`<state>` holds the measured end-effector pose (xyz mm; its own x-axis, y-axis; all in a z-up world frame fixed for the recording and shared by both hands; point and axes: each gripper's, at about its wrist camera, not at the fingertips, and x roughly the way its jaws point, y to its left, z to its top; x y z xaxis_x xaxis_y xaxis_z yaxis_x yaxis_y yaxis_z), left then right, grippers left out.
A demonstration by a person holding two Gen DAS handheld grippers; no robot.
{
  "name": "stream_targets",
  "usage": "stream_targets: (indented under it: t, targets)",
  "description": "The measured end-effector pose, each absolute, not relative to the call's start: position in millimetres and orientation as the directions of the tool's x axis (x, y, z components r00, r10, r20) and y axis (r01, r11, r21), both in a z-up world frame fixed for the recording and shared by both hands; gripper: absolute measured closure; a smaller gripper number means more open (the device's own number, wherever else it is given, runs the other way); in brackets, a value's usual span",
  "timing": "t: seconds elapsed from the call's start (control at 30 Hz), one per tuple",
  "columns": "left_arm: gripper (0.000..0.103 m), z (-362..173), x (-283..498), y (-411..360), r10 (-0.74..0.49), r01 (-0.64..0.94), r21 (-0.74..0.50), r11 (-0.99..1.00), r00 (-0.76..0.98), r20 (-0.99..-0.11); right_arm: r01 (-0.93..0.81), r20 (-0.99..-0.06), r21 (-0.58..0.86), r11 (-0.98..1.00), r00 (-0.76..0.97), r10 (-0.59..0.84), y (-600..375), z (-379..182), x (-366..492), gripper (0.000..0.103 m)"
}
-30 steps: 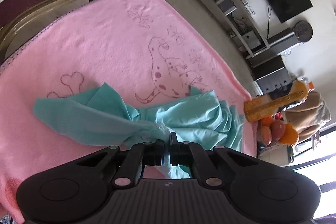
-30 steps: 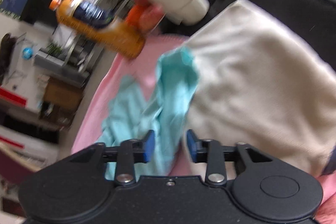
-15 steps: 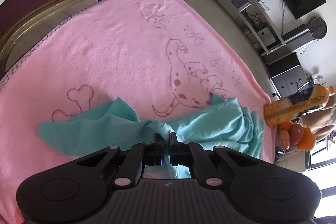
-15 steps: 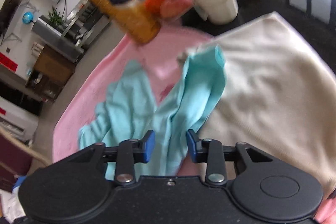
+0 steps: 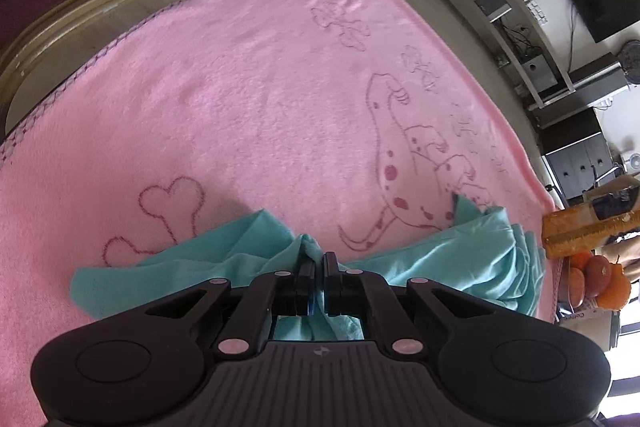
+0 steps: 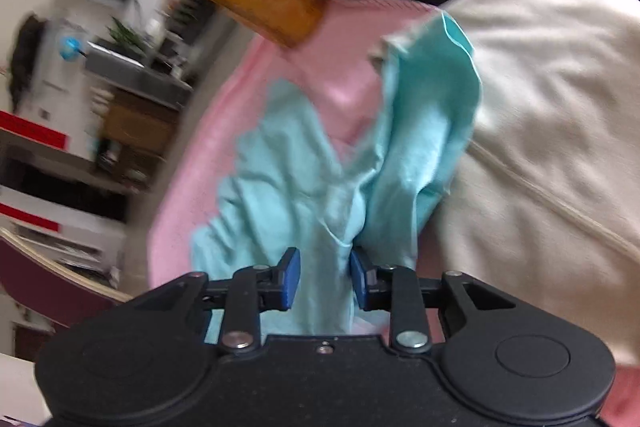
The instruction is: Fold clothes
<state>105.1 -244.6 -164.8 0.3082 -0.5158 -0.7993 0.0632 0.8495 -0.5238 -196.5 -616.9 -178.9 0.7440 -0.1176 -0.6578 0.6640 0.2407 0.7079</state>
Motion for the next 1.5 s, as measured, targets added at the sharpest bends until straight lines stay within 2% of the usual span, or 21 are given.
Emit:
stream_targets:
  t: [0.17, 0.3, 0.33, 0.4, 0.5, 0.6, 0.77, 0.9, 1.03, 1.1, 1.17, 1.23, 1.33, 1.5]
  targets:
    - [0.099, -165.1, 104.1, -247.1, -0.502, 0.069, -0.507, 0.859, 0.308, -0.808, 0.711, -0.701, 0.682, 0.171, 0.702, -0.124, -622.3, -191.8, -190.7, 0.075]
    - [0.099, -163.6, 103.2, -249.1, -0.491, 0.079, -0.493, 0.866, 0.312, -0.813, 0.661, -0.65, 0.738, 0.133, 0.75, -0.121, -624.2, -196.3, -193.7, 0.076]
    - [0.099, -163.5, 103.0, -249.0, -0.49, 0.079, -0.492, 0.867, 0.313, -0.814, 0.661, -0.649, 0.738, 0.138, 0.751, -0.123, -623.6, -195.9, -193.1, 0.078]
    - [0.099, -162.4, 102.0, -247.7, -0.493, 0.081, -0.494, 0.866, 0.315, -0.811, 0.687, -0.674, 0.714, 0.133, 0.726, -0.133, -622.3, -197.8, -193.7, 0.096]
    - [0.1, -156.2, 97.0, -242.5, -0.505, 0.091, -0.506, 0.858, 0.328, -0.798, 0.698, -0.679, 0.707, 0.113, 0.715, -0.168, -619.3, -196.9, -201.6, 0.096]
    - [0.101, -139.1, 84.3, -227.4, -0.546, 0.101, -0.55, 0.829, 0.353, -0.759, 0.646, -0.609, 0.75, 0.143, 0.759, -0.232, -608.2, -174.2, -216.1, 0.097]
    - [0.102, -73.5, 61.5, -196.9, -0.642, 0.183, -0.635, 0.75, 0.431, -0.634, 0.546, -0.468, 0.81, 0.216, 0.823, -0.322, -584.7, -120.8, -243.5, 0.097]
    - [0.102, 2.5, 35.3, -169.5, -0.731, 0.315, -0.692, 0.649, 0.51, -0.454, 0.445, -0.347, 0.858, 0.258, 0.87, -0.35, -570.5, -57.1, -263.7, 0.097]
    - [0.102, 58.3, 4.6, -139.9, -0.78, 0.414, -0.715, 0.563, 0.553, -0.293, 0.345, -0.174, 0.848, 0.404, 0.899, -0.402, -548.7, 23.0, -286.7, 0.097]
    - [0.102, 82.5, -10.6, -125.5, -0.793, 0.458, -0.716, 0.527, 0.568, -0.22, 0.358, -0.159, 0.811, 0.462, 0.896, -0.415, -539.2, 51.9, -295.2, 0.097]
    - [0.102, 89.0, -14.3, -115.9, -0.807, 0.44, -0.744, 0.503, 0.547, -0.222, 0.388, -0.204, 0.804, 0.45, 0.892, -0.404, -536.6, 65.5, -301.0, 0.097]
    - [0.102, 90.2, -17.9, -108.6, -0.819, 0.433, -0.756, 0.491, 0.526, -0.23, 0.374, -0.201, 0.811, 0.45, 0.9, -0.386, -534.2, 71.8, -308.3, 0.097]
    - [0.102, 84.4, -15.4, -108.5, -0.807, 0.386, -0.759, 0.524, 0.509, -0.298, 0.399, -0.224, 0.793, 0.461, 0.894, -0.388, -529.7, 74.0, -311.1, 0.097]
    - [0.102, 55.5, 9.9, -116.6, -0.825, 0.249, -0.816, 0.521, 0.393, -0.407, 0.442, -0.339, 0.842, 0.311, 0.88, -0.333, -544.0, 44.3, -305.3, 0.097]
